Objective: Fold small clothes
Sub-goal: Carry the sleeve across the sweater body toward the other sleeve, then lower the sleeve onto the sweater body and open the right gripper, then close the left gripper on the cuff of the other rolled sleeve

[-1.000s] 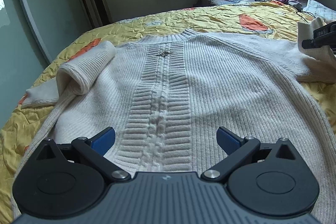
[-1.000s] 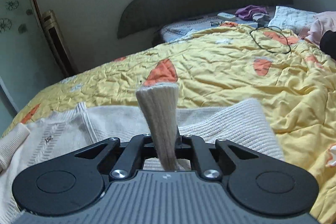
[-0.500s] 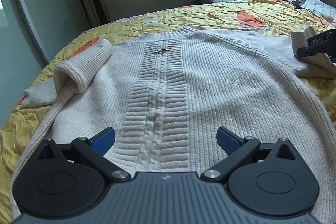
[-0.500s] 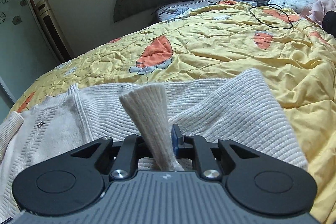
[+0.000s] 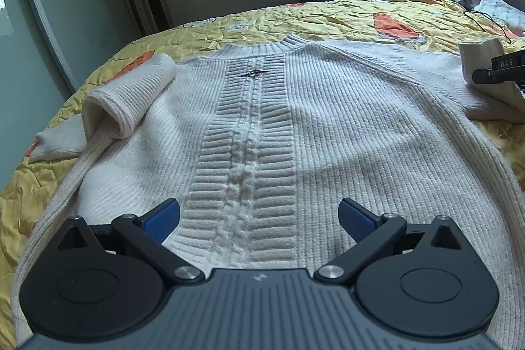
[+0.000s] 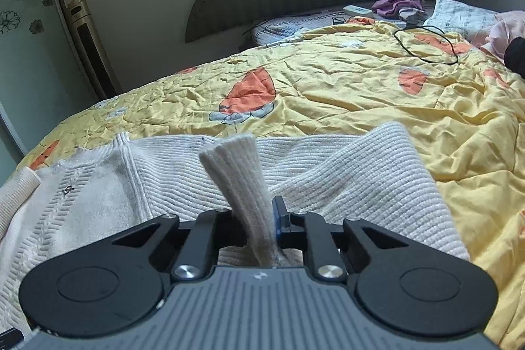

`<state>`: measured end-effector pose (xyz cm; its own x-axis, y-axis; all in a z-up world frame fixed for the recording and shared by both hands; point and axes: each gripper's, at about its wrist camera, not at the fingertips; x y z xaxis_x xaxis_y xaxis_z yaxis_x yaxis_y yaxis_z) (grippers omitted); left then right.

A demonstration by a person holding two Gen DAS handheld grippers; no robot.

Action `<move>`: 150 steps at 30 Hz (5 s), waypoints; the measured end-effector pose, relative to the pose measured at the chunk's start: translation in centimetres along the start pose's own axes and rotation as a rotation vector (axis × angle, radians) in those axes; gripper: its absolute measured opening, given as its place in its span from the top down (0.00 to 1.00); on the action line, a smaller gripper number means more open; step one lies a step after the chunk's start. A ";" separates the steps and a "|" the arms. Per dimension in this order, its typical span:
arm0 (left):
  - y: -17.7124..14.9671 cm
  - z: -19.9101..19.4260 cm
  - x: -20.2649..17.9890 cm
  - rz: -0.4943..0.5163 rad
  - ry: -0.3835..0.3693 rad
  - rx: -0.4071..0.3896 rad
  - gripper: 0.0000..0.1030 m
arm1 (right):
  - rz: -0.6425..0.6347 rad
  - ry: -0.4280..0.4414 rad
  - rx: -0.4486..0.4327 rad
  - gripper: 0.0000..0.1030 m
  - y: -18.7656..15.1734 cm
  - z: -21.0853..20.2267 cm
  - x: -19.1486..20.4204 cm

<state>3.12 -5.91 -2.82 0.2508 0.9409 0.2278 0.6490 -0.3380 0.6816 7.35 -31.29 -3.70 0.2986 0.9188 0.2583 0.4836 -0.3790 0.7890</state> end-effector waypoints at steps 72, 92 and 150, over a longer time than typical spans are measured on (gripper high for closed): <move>-0.4 -1.2 5.9 -0.048 0.061 -0.034 0.00 | -0.681 0.133 -0.133 0.86 -0.2 4.2 28.6; -1.6 -0.7 9.2 -0.115 0.112 0.005 0.00 | -0.711 0.232 -0.060 0.87 -3.2 7.7 36.9; -3.8 15.3 39.0 -1.353 -0.533 -0.153 0.00 | -0.348 0.477 0.201 0.16 -4.1 0.6 22.4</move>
<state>21.41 31.74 -7.11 -0.2227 0.3997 -0.8892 0.5276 0.8164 0.2349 12.58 -9.19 -1.51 -0.2825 0.9226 0.2625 0.6460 -0.0193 0.7631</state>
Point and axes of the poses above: each gripper's, at about its wrist camera, not at the fingertips, and z roughly the way its jaws point, x to its left, y to its top, and after that the axes turned 3 degrees about z, right-handed
